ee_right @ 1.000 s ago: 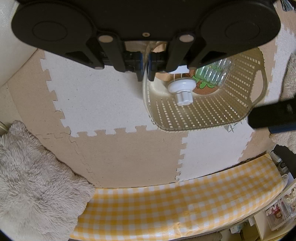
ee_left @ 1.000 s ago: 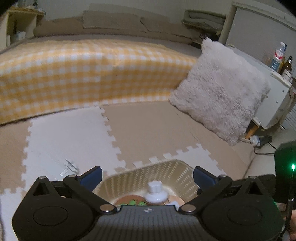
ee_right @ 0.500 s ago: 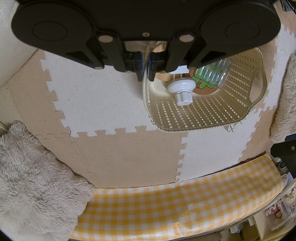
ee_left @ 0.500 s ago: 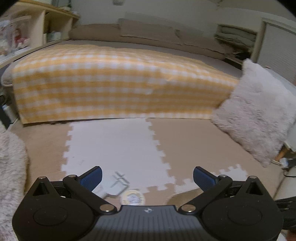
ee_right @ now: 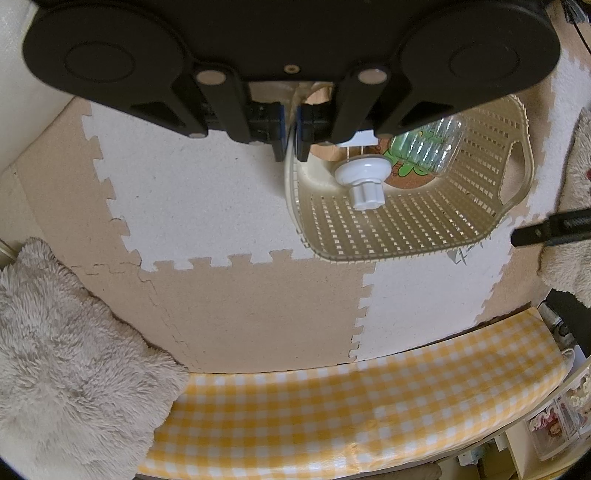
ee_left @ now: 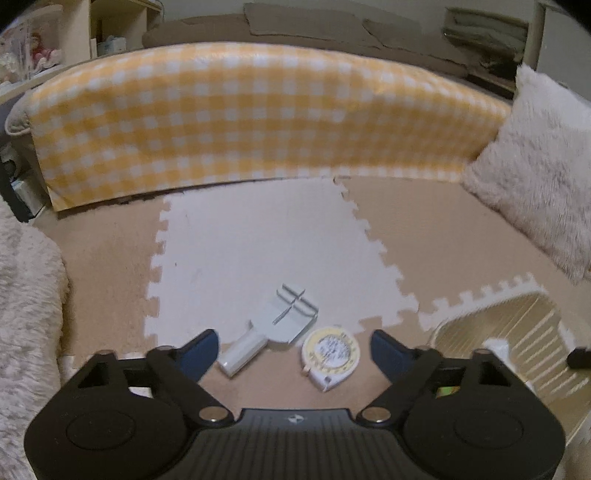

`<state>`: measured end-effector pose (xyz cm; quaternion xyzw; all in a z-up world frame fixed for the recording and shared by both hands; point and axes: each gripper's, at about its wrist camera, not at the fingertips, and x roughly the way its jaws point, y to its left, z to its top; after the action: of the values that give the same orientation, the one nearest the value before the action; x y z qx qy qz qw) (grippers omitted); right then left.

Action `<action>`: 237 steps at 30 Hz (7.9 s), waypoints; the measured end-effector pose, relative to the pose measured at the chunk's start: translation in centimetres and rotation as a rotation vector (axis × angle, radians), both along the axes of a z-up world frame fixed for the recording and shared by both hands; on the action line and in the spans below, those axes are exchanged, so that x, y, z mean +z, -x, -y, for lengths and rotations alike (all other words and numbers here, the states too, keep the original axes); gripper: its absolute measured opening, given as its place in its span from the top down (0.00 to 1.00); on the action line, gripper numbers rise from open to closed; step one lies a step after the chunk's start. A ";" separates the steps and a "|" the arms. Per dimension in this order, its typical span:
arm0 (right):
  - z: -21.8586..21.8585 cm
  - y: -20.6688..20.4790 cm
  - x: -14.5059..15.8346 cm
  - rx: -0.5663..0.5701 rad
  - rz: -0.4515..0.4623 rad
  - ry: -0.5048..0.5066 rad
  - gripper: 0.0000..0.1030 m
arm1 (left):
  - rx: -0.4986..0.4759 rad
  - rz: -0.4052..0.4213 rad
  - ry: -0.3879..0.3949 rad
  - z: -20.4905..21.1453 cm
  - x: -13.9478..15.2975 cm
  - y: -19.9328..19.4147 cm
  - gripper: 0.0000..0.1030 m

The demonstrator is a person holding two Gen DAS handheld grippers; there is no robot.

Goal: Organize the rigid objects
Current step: 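Raise the left tool and move it over the yellow-white tape measure, then close the left tool on the tape measure and lift it, then carry the tape measure over the basket and release it inside, then raise the left tool and move it over the white watch-strap tool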

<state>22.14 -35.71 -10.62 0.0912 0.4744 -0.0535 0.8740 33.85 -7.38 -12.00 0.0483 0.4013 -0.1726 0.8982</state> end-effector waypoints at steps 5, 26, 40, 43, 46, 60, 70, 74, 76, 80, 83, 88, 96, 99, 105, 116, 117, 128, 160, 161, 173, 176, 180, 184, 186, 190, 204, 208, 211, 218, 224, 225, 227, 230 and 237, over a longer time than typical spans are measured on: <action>0.0 -0.1 -0.1 0.000 -0.001 -0.005 0.94 | -0.037 -0.027 0.002 -0.2 -2.1 -0.1 0.48; 0.0 -0.3 -0.5 0.008 -0.010 -0.005 0.93 | -0.244 0.024 -0.048 2.6 -6.3 0.0 0.63; 0.0 -0.4 -0.5 0.005 -0.008 -0.002 0.93 | -0.223 -0.163 -0.089 0.7 -5.2 0.4 0.73; 0.0 -0.3 -0.5 0.005 -0.009 0.001 0.93 | -0.224 -0.192 -0.100 0.2 -5.1 0.8 0.73; 0.0 -0.3 -0.5 0.005 -0.008 0.001 0.93 | -0.218 -0.166 -0.117 0.4 -5.1 1.2 0.66; 0.0 -0.3 -0.5 0.011 -0.014 0.006 0.93 | -0.169 -0.053 -0.144 1.8 -6.2 0.4 0.48; -0.1 -0.4 -0.5 0.010 -0.013 0.006 0.94 | -0.116 -0.022 -0.086 1.4 -3.6 0.3 0.48; -0.2 -0.3 -0.5 0.010 -0.010 0.009 0.94 | -0.092 0.021 -0.030 1.3 -1.0 0.2 0.48; -0.3 -0.3 -0.5 0.011 -0.010 0.012 0.94 | -0.097 0.038 -0.007 1.6 0.2 0.4 0.48; -0.3 -0.3 -0.5 0.010 -0.011 0.015 0.94 | -0.145 0.070 0.053 3.0 2.7 1.2 0.48; -0.3 -0.3 -0.5 0.008 -0.011 0.012 0.94 | -0.204 0.089 0.089 4.6 4.2 2.3 0.48; -0.1 -0.2 -0.5 0.005 -0.010 0.001 0.94 | -0.340 0.103 0.096 8.2 5.1 4.7 0.48; 0.5 -0.1 -0.4 -0.015 -0.006 -0.048 0.95 | -0.512 0.076 0.023 13.5 2.7 7.7 0.48; 0.6 -0.1 -0.4 -0.019 -0.009 -0.056 0.95 | -0.539 0.053 0.001 14.9 1.5 8.0 0.48; 0.8 0.0 -0.1 -0.032 -0.007 -0.075 0.95 | -0.586 0.029 -0.035 16.9 -0.3 8.2 0.48; 0.8 0.0 0.2 -0.037 -0.011 -0.074 0.95 | -0.588 -0.007 -0.033 18.0 -2.1 7.7 0.41; 0.8 0.0 0.2 -0.037 -0.012 -0.074 0.95 | -0.587 -0.015 -0.027 17.9 -2.1 7.6 0.39; 0.9 0.0 0.0 -0.034 -0.016 -0.069 0.95 | -0.557 -0.045 -0.005 16.9 -1.2 7.4 0.36; 1.1 0.1 -0.1 -0.047 -0.004 -0.086 0.95 | -0.485 0.087 -0.091 13.6 4.8 7.1 0.09; 1.1 0.1 -0.1 -0.046 -0.004 -0.086 0.95 | -0.470 0.098 -0.080 13.2 5.2 6.9 0.07; 0.8 0.1 -0.1 -0.037 -0.003 -0.069 0.95 | -0.263 0.161 0.038 8.8 8.0 4.0 0.00; 0.8 0.1 -0.1 -0.035 -0.003 -0.065 0.95 | -0.186 0.152 0.058 7.5 7.5 3.0 0.00; 0.7 0.1 -0.1 -0.031 -0.002 -0.057 0.95 | -0.090 0.116 0.085 5.7 6.3 1.4 0.00; 0.8 0.1 -0.1 -0.030 -0.002 -0.056 0.95 | 0.026 0.045 0.154 3.6 4.5 -0.2 0.00; 0.7 0.0 -0.1 -0.030 -0.003 -0.054 0.95 | 0.072 0.002 0.200 2.6 3.5 -0.8 0.00; 0.7 0.0 -0.1 -0.030 -0.004 -0.054 0.95 | 0.152 -0.079 0.262 1.1 1.1 -1.9 0.00; 0.8 0.0 -0.2 -0.024 -0.009 -0.058 0.95 | 0.209 -0.206 0.402 -0.8 -4.5 -5.1 0.00; 0.8 0.0 -0.2 -0.022 -0.010 -0.058 0.95 | 0.236 -0.160 0.434 -1.5 -4.8 -5.9 0.00; 0.8 0.0 -0.2 -0.019 -0.009 -0.059 0.95 | 0.247 -0.136 0.423 -1.6 -4.9 -6.7 0.00; 0.8 -0.4 -0.7 -0.014 -0.018 -0.062 0.95 | 0.247 -0.158 0.347 -1.0 -4.4 -7.4 0.00; 0.7 -0.5 -0.7 -0.011 -0.022 -0.060 0.95 | 0.130 -0.242 0.300 0.4 -1.0 -7.2 0.00; 0.7 -0.4 -0.7 -0.011 -0.021 -0.060 0.95 | 0.111 -0.273 0.313 0.5 -1.1 -7.1 0.00; 0.7 -0.4 -0.7 -0.012 -0.021 -0.060 0.95 | 0.101 -0.327 0.325 0.6 -2.0 -7.0 0.00; 0.7 -0.4 -0.7 -0.011 -0.020 -0.058 0.95 | 0.139 -0.373 0.287 0.8 -3.9 -7.0 0.00; 0.7 -0.3 -0.5 -0.010 -0.019 -0.056 0.95 | 0.240 -0.286 0.279 0.4 -5.6 -7.1 0.00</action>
<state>22.40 -36.42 -11.15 0.1174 0.4837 -0.0457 0.8661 40.97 -7.74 -17.62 -0.1495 0.4994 -0.1233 0.8444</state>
